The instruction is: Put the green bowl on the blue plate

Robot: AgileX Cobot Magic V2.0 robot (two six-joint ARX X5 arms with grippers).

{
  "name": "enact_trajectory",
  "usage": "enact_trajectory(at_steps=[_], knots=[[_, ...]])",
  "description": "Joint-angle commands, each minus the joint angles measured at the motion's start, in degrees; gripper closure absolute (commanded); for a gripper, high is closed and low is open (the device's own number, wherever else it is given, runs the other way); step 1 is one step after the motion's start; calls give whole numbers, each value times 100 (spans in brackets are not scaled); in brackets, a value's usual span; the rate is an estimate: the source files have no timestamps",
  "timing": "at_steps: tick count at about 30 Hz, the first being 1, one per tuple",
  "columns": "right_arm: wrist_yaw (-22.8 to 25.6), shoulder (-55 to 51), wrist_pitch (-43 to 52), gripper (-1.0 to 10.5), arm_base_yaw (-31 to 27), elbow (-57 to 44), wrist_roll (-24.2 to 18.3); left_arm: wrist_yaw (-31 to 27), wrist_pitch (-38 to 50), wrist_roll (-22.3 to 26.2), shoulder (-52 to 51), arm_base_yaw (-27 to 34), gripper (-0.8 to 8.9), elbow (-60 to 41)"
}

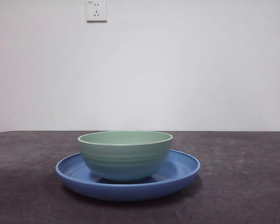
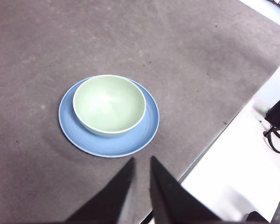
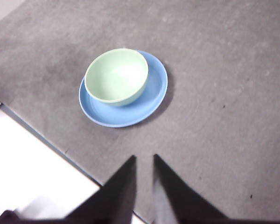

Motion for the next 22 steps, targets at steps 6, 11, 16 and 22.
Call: enact_trajectory(at_steps=[6,11,16,22], knots=[[-7,22,76,930,20,101,-24,-22,85,13,28,-33,794,98],[-7,22,76,930,20,101,-24,-22,85,13,28,-33,794,98],[-7,22,76,930,20,101,-24,-22,94,11,22,-17,794,96],[-7,22,76,930,20,101,-24,-57,151,472,-114,774,794,92]])
